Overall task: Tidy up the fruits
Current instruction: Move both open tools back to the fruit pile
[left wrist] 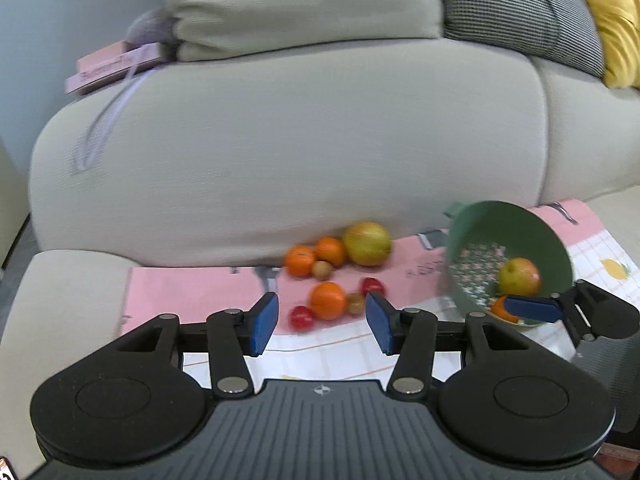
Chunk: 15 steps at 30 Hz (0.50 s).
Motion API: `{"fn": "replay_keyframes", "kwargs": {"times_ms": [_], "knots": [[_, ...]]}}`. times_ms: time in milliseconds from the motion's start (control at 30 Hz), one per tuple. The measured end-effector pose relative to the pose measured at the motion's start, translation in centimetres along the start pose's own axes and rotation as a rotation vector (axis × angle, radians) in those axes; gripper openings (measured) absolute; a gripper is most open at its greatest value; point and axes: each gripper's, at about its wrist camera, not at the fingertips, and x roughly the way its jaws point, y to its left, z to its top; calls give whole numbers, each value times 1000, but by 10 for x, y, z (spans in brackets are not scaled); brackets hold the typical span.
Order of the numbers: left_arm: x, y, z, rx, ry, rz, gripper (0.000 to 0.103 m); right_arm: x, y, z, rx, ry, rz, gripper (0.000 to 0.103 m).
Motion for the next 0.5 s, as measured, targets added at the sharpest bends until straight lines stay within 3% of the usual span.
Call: {"fn": "replay_keyframes", "kwargs": {"times_ms": [267, 500], "knots": [[18, 36, -9, -92, -11, -49, 63, 18, 24, 7, -87, -30, -17, 99], [48, 52, -22, -174, 32, -122, 63, 40, 32, 10, -119, -23, -31, 99]]}}
